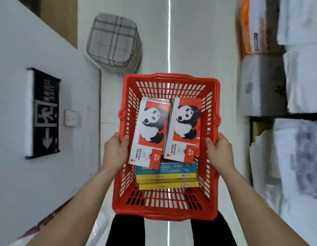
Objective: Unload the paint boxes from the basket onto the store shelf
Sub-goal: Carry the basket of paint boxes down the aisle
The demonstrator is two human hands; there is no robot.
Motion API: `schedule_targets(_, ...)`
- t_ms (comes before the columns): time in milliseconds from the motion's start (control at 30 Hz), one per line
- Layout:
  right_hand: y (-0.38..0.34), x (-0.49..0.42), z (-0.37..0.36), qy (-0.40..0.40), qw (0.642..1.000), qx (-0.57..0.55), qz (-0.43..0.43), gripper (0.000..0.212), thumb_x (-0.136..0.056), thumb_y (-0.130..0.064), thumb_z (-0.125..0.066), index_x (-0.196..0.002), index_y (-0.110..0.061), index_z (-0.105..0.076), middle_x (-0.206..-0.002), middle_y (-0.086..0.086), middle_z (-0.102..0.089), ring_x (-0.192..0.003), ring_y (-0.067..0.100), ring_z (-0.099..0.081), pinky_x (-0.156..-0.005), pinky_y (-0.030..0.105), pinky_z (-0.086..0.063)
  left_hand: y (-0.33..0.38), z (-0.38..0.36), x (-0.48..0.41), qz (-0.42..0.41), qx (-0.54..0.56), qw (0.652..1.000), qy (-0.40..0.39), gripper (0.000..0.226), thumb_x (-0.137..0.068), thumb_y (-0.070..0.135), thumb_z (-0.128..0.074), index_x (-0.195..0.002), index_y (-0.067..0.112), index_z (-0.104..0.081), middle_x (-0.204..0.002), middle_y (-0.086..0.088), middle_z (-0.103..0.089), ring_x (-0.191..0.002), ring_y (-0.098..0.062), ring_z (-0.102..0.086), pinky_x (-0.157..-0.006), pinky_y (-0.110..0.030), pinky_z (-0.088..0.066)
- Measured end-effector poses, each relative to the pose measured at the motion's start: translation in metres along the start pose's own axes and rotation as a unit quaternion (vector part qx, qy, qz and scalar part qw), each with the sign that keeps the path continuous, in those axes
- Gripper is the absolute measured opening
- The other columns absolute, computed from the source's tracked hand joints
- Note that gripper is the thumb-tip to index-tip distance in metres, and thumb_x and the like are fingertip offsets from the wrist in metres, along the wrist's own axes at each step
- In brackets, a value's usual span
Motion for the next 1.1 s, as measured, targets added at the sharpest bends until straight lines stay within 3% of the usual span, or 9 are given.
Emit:
schedule_targets(67, -0.050, 0.028, 0.059, -0.007, 1.000, -0.008, 0.018, 0.025, -0.103, -0.025, -0.054, -0.122, -0.012, -0.062, -0.111, 0.009, -0.074, -0.098, 0.029, -0.071, -0.084, 0.043, -0.056, 0.057, 0.050, 0.041, -0.013, -0.008, 1.000, 0.017, 0.028, -0.105, 0.028, -0.052, -0.112, 0.007, -0.068, -0.104, -0.014, -0.077, -0.085, -0.027, -0.067, -0.073, -0.033, -0.045)
schedule_targets(267, -0.195, 0.073, 0.228, 0.034, 0.992, 0.015, 0.117, 0.026, -0.100, -0.022, -0.056, -0.120, -0.008, -0.065, -0.112, 0.015, -0.074, -0.101, 0.036, -0.068, -0.074, 0.028, -0.039, 0.206, 0.164, 0.135, -0.033, 0.038, 0.998, 0.045, 0.032, -0.106, 0.031, -0.050, -0.117, 0.007, -0.067, -0.108, -0.014, -0.077, -0.093, -0.032, -0.074, -0.085, -0.046, -0.058)
schedule_targets(433, -0.298, 0.055, 0.314, 0.072, 0.982, 0.019, 0.175, 0.030, -0.098, -0.019, -0.058, -0.124, -0.005, -0.066, -0.116, 0.019, -0.073, -0.104, 0.038, -0.067, -0.080, 0.030, -0.045, 0.304, 0.225, 0.136, -0.053, 0.075, 0.993, 0.075, 0.033, -0.104, 0.035, -0.053, -0.108, 0.008, -0.070, -0.099, -0.013, -0.078, -0.086, -0.031, -0.074, -0.082, -0.045, -0.059)
schedule_targets(600, -0.399, -0.001, 0.343, 0.090, 0.976, 0.018, 0.199, 0.027, -0.099, -0.017, -0.057, -0.120, -0.004, -0.066, -0.112, 0.016, -0.073, -0.103, 0.037, -0.067, -0.080, 0.031, -0.047, 0.386, 0.266, 0.075, -0.077, 0.119, 0.985, 0.096, 0.024, -0.104, 0.037, -0.053, -0.101, 0.018, -0.065, -0.091, -0.002, -0.077, -0.076, -0.017, -0.074, -0.061, -0.027, -0.052)
schedule_targets(733, -0.477, -0.056, 0.348, 0.106, 0.973, 0.012, 0.204, 0.027, -0.100, -0.020, -0.056, -0.122, -0.007, -0.064, -0.111, 0.013, -0.074, -0.099, 0.033, -0.069, -0.078, 0.035, -0.051, 0.441, 0.301, 0.002, -0.098, 0.119, 0.983, 0.097, 0.030, -0.103, 0.046, -0.051, -0.109, 0.020, -0.064, -0.105, -0.001, -0.078, -0.087, -0.023, -0.076, -0.084, -0.046, -0.061)
schedule_targets(800, -0.513, -0.082, 0.349, 0.104, 0.976, 0.000, 0.193, 0.027, -0.101, -0.023, -0.055, -0.122, -0.008, -0.063, -0.109, 0.010, -0.074, -0.095, 0.030, -0.070, -0.074, 0.036, -0.054, 0.467, 0.320, -0.034, -0.105, 0.124, 0.982, 0.091, 0.026, -0.102, 0.047, -0.050, -0.104, 0.025, -0.064, -0.104, 0.000, -0.078, -0.083, -0.019, -0.076, -0.081, -0.048, -0.062)
schedule_targets(933, -0.589, -0.139, 0.352, 0.102, 0.976, -0.013, 0.192, 0.027, -0.101, -0.027, -0.056, -0.121, -0.009, -0.063, -0.108, 0.006, -0.073, -0.086, 0.018, -0.067, -0.065, 0.026, -0.046, 0.523, 0.361, -0.102, -0.120, 0.146, 0.978, 0.086, 0.023, -0.103, 0.043, -0.052, -0.087, 0.030, -0.062, -0.091, 0.007, -0.077, -0.074, -0.011, -0.075, -0.068, -0.035, -0.061)
schedule_targets(1033, -0.647, -0.191, 0.351, 0.089, 0.976, -0.012, 0.198, 0.027, -0.101, -0.025, -0.056, -0.121, -0.009, -0.064, -0.104, 0.004, -0.072, -0.084, 0.017, -0.068, -0.061, 0.022, -0.044, 0.562, 0.386, -0.161, -0.114, 0.148, 0.978, 0.089, 0.020, -0.104, 0.039, -0.053, -0.091, 0.027, -0.063, -0.092, 0.002, -0.078, -0.077, -0.017, -0.076, -0.071, -0.037, -0.061)
schedule_targets(1100, -0.683, -0.232, 0.348, 0.073, 0.977, -0.016, 0.198, 0.026, -0.101, -0.024, -0.056, -0.121, -0.010, -0.065, -0.102, 0.004, -0.073, -0.082, 0.017, -0.069, -0.064, 0.025, -0.048, 0.588, 0.397, -0.201, -0.108, 0.148, 0.979, 0.089, 0.020, -0.104, 0.039, -0.053, -0.091, 0.027, -0.063, -0.089, 0.004, -0.078, -0.074, -0.014, -0.076, -0.063, -0.032, -0.059)
Point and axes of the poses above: each hand's wrist, its own x-axis away from the middle knuckle, its own z-axis out of the back of the hand, y = z × x, the point moved 10 cm from there along -x, towards the middle knuckle
